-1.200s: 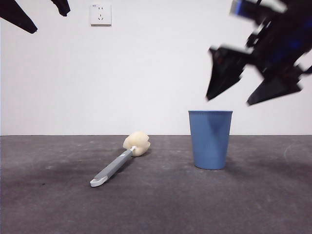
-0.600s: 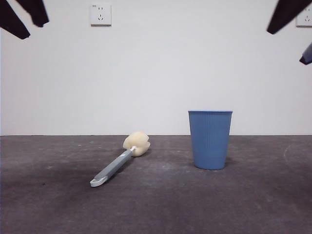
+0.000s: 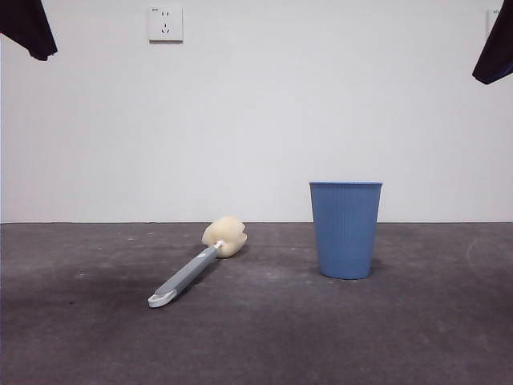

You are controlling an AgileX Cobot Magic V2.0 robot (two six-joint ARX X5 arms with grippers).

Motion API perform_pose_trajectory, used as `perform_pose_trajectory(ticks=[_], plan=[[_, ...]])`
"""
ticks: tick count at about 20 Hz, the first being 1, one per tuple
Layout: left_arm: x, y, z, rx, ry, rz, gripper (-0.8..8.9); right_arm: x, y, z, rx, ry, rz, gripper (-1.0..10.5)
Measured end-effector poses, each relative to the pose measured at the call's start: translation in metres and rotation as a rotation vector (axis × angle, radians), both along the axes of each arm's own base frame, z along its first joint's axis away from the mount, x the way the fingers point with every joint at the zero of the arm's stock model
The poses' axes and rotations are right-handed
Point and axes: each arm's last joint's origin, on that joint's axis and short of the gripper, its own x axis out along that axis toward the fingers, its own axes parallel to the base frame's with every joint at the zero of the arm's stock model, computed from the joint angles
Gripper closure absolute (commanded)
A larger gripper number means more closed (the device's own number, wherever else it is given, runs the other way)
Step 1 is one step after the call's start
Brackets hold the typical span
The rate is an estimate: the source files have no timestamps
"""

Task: Pick up the cup brush,pick up the cup,insert the brush into the cup,clean the cup,put the cup brush back,put the cup back to the fixed position on the table

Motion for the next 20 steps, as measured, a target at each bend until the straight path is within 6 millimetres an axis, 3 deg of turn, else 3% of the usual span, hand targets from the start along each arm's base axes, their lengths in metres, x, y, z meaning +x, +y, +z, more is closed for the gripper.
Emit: perform_pose_trajectory(ticks=[6,9,12,15,18,20], plan=[[0.000,0.000,0.000,-0.002,-0.003,0.001,8.17,0.000,0.000,0.000,0.000,0.000,0.000,9.5],[0.000,0.012,0.009,-0.027,-0.082,0.045,8.17,0.000,0.000,0.000,0.000,0.000,0.000,9.5],[0.002,0.035,0.039,-0.157,-0.390,0.163,8.17,0.000,0.000,0.000,0.000,0.000,0.000,9.5],[-0.008,0.063,0.065,-0.251,-0.759,0.299,8.17,0.000,0.000,0.000,0.000,0.000,0.000,9.5],[-0.027,0.082,0.058,-0.232,-1.008,0.383,8.17,0.000,0.000,0.000,0.000,0.000,0.000,9.5],[-0.039,0.090,0.037,-0.206,-1.103,0.435,8.17,0.000,0.000,0.000,0.000,0.000,0.000,9.5]])
